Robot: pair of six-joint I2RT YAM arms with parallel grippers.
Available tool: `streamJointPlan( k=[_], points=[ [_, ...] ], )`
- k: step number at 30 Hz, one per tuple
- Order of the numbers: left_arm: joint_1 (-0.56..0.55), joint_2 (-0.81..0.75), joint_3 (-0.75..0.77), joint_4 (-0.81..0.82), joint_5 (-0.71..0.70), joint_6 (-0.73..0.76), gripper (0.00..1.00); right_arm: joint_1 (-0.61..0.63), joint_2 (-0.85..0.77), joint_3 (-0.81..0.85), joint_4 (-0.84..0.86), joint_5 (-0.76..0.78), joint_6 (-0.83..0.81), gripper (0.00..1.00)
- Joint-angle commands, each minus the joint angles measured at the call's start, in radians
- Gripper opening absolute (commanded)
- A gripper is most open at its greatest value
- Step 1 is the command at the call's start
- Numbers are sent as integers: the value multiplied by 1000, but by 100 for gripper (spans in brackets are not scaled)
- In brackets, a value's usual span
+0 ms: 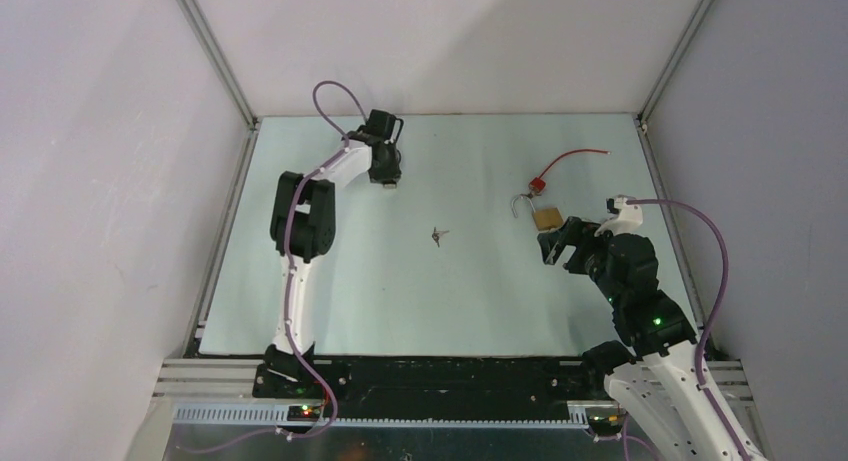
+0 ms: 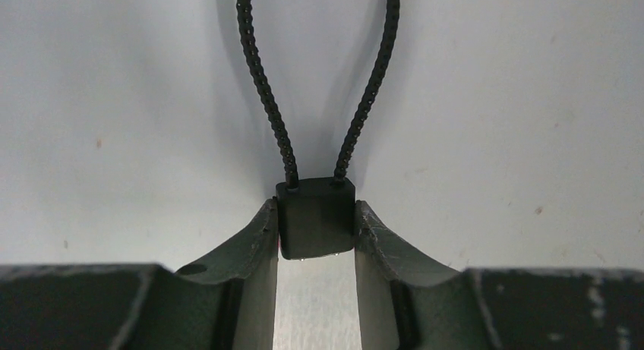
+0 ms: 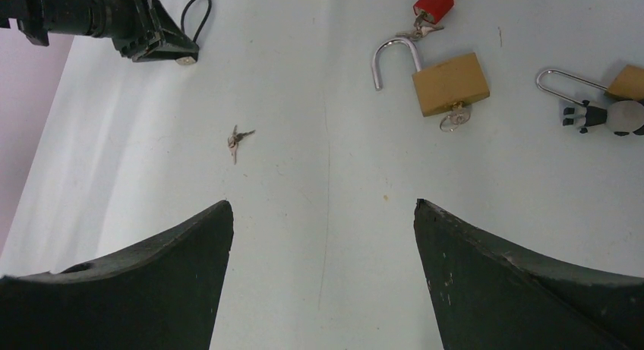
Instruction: Unlock with the key
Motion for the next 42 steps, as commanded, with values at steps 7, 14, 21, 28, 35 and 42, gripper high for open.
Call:
streamJointPlan(
  k=[7,14,21,28,35,42],
  points=[
    [-47,-339,-482,-30,-29,-347,0,21,42,0,37,-74,-38,90],
    [-154,-581,-764,64,-20,-626,5,107,115,1,80,-81,-97,89],
    [-245,-637,-865,88,-44,-721,17,227,228,4,105,-62,-140,89],
    [-253,-672,-891,90,-47,-743,51,294,356,20,134,-29,-164,89],
    [-253,-833,-911,85,-90,-732,73,305,536,113,161,-46,-234,88],
    [-236,-1070,-939,73,-180,-586,84,309,734,229,190,-64,-256,81]
  ],
)
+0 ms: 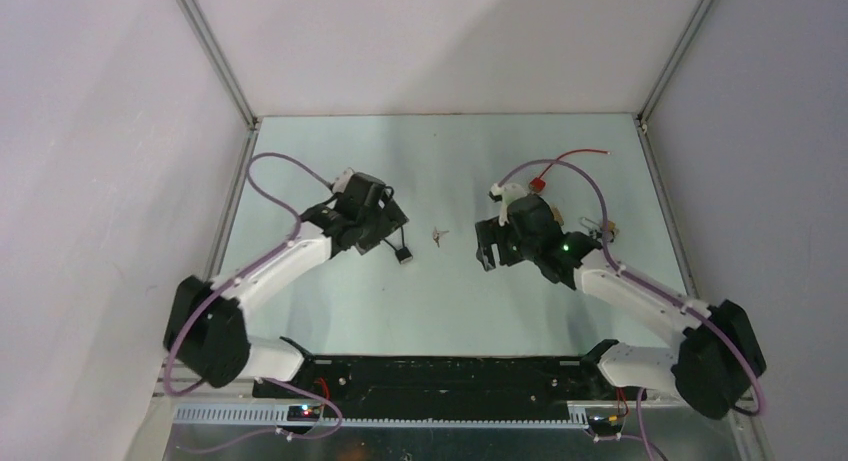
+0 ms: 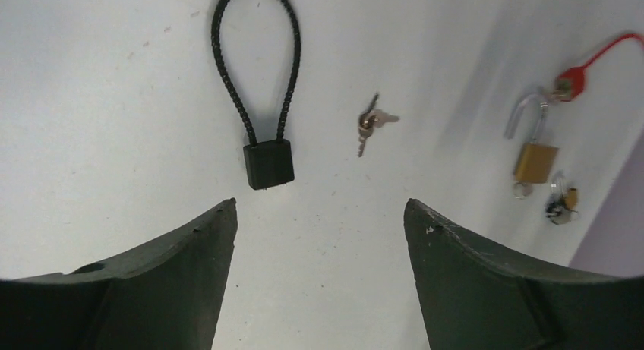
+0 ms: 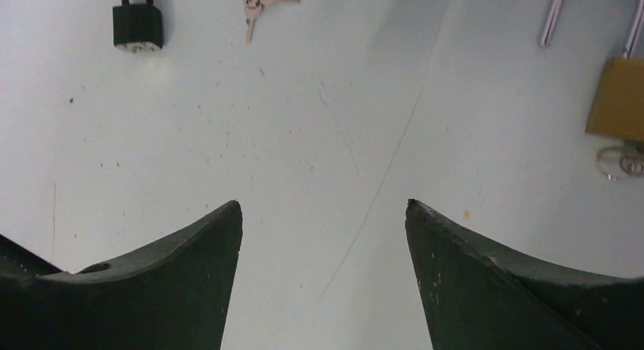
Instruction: Unlock with the key
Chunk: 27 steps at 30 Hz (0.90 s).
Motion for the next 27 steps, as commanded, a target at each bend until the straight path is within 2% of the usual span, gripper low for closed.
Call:
streamJointPlan(
  k=[1,6,15,21,27],
  points=[
    [9,-161,-14,3,-123,138,86,10,115,111,65,-16,-29,79],
    [11,-355,-40,2,-249,365,98,21,282,218,76,-22,-27,71],
    [13,-672,-137,5,-419,648,100,78,567,397,116,23,20,58],
    [13,-726,-203,7,-460,708,100,112,756,540,115,118,74,48],
    [14,-678,-232,20,-456,735,100,130,872,639,82,193,111,47]
  ],
)
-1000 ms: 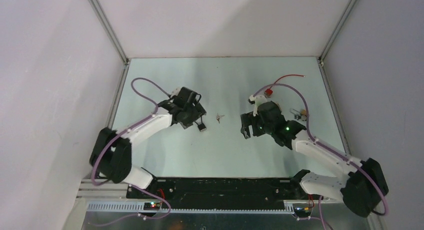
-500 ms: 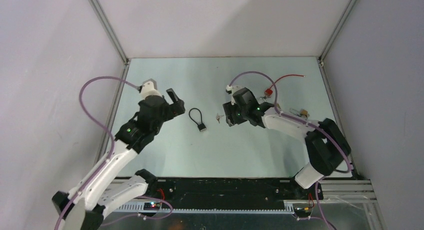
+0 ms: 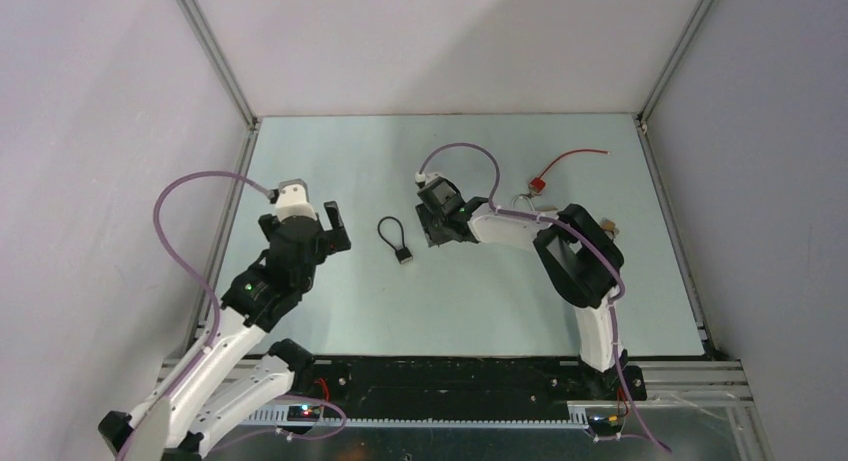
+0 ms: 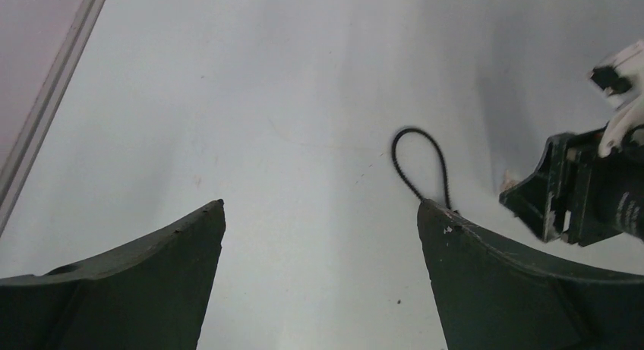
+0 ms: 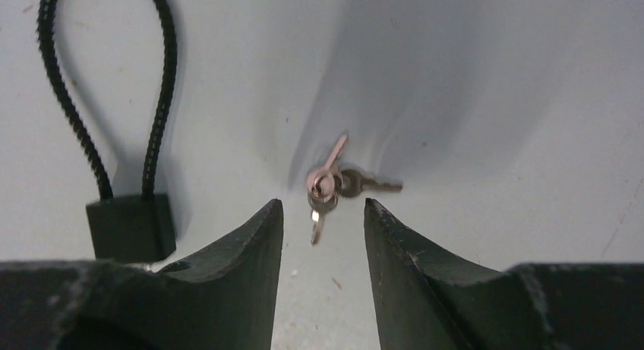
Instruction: Unlock with the key
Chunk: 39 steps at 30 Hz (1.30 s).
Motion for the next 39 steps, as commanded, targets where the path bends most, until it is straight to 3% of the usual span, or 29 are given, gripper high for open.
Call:
streamJointPlan(
  k=[1,9,16,20,28,39],
  points=[
    [5,48,-6,33,-33,65,100,8,62,92,-12,81,53,47],
    [9,134,1,60,17,65,100,8,139,162,-144,90,134,38],
    [17,133,0,72,77,54,100,9,64,121,-180,16,100,18],
    [17,117,-5,74,96,49,100,9,-17,27,-162,-29,70,1],
    [17,113,-3,84,209,-19,100,7,-241,-184,-29,-134,38,0],
    [17,130,-13,197,422,-108,99,-13,-557,-466,391,-382,77,0]
  ],
)
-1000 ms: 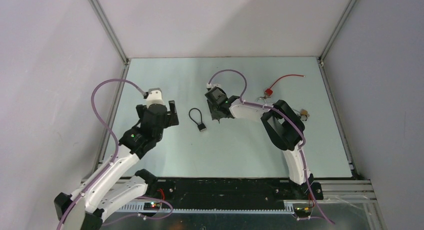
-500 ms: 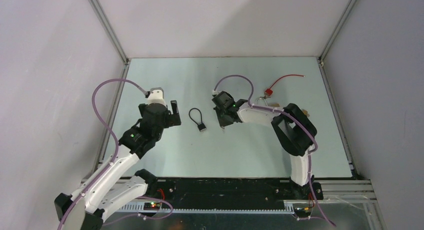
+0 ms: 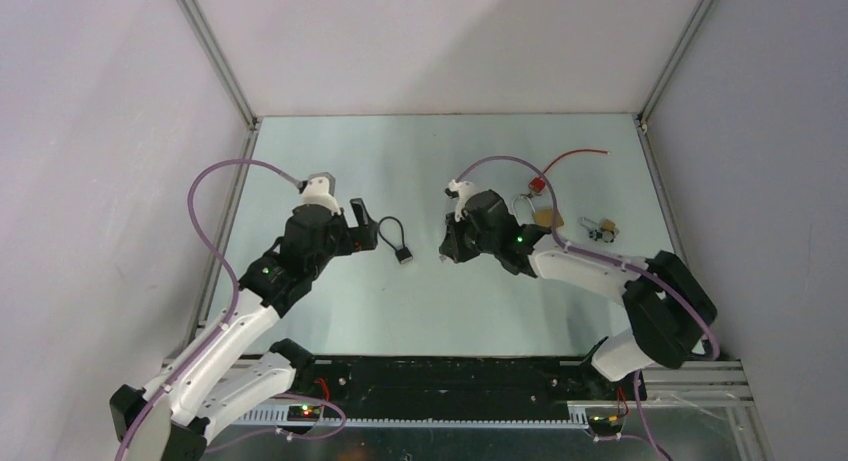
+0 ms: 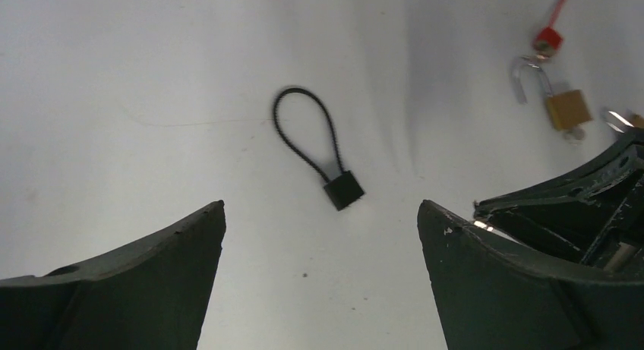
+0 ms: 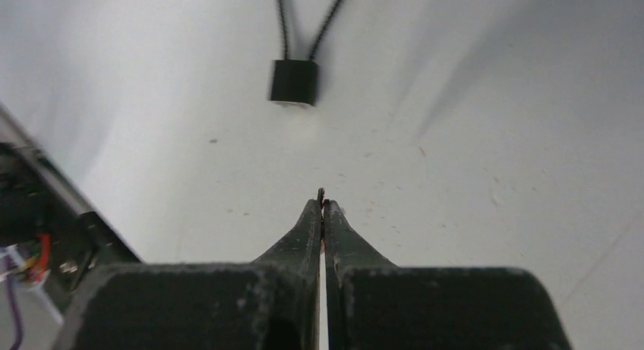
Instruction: Unlock with the key
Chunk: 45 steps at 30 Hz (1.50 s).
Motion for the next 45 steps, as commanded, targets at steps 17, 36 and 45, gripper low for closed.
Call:
streamJointPlan(
  k=[17,36,45],
  points=[
    [-7,-13,-112,500,520,-102,72,-51,-282,-299,773,-397,138,0],
    [-54,33,-118,623,660,-132,46,-57,-251,-300,951,-449,227,0],
    [-69,59,-113,644,687,-135,34,-57,-247,-300,958,-453,229,0]
  ],
)
